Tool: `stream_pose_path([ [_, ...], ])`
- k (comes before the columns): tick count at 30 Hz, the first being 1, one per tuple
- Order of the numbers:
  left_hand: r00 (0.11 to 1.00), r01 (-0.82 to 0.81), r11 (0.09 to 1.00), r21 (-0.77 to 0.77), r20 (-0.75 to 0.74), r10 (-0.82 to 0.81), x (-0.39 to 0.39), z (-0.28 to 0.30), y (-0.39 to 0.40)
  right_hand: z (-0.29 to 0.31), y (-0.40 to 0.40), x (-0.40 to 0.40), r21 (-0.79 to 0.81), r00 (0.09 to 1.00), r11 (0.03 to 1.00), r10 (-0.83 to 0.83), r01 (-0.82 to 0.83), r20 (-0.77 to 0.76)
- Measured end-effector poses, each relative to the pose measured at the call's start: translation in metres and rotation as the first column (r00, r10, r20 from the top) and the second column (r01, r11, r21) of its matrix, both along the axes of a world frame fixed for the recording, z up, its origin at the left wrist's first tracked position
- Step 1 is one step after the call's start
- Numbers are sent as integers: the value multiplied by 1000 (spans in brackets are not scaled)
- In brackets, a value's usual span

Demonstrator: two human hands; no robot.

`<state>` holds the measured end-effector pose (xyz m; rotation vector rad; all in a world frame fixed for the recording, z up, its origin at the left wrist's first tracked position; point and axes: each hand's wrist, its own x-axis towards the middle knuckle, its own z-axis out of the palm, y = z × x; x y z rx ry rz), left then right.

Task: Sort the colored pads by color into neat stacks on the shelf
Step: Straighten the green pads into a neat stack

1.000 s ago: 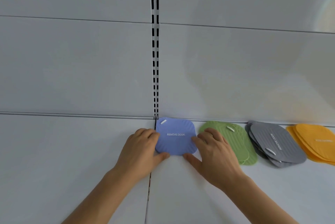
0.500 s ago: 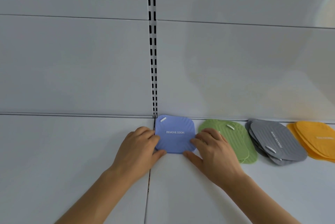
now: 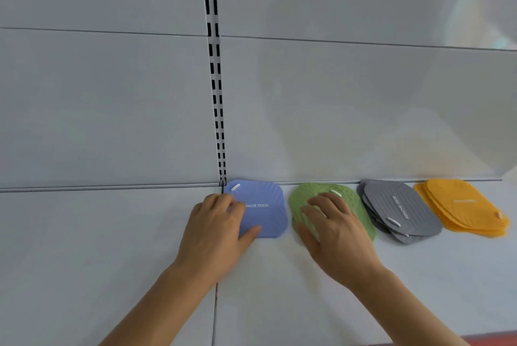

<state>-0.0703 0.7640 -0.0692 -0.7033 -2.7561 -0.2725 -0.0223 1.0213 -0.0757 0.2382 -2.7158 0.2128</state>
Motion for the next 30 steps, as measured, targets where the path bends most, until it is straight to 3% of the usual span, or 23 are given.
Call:
stream_pose_path([
  [5, 995, 66, 997, 38, 76, -69, 4, 4, 61, 11, 56, 2, 34, 960, 974, -226, 224, 167],
  [9, 983, 58, 998, 5, 171, -59, 0, 1, 102, 21, 65, -7, 15, 925, 979, -196, 202, 325],
  [12, 980, 26, 999, -26, 199, -21, -8, -1, 121, 22, 65, -12, -33, 928, 984, -153, 174, 341],
  [16, 979, -30, 995, -91, 200, 48, -13, -4, 132, 22, 69, -14, -218, 934, 964, -70, 154, 351],
  [20, 961, -66, 998, -16, 268, 68, -16, -2, 137, 25, 74, -25, -498, 949, 848, -19, 182, 313],
  [24, 957, -127, 987, 103, 272, 95, -11, 11, 139, 30, 80, -35, -614, 972, 776, 6, 143, 234],
  [28, 983, 13, 952, 306, 169, -68, -8, 38, 146, 56, 89, -21, -817, 964, 574, 181, 58, 195],
  [30, 971, 27, 922, 387, 208, -116, -4, 59, 151, 69, 92, -15, -854, 959, 520, 243, -3, 144],
])
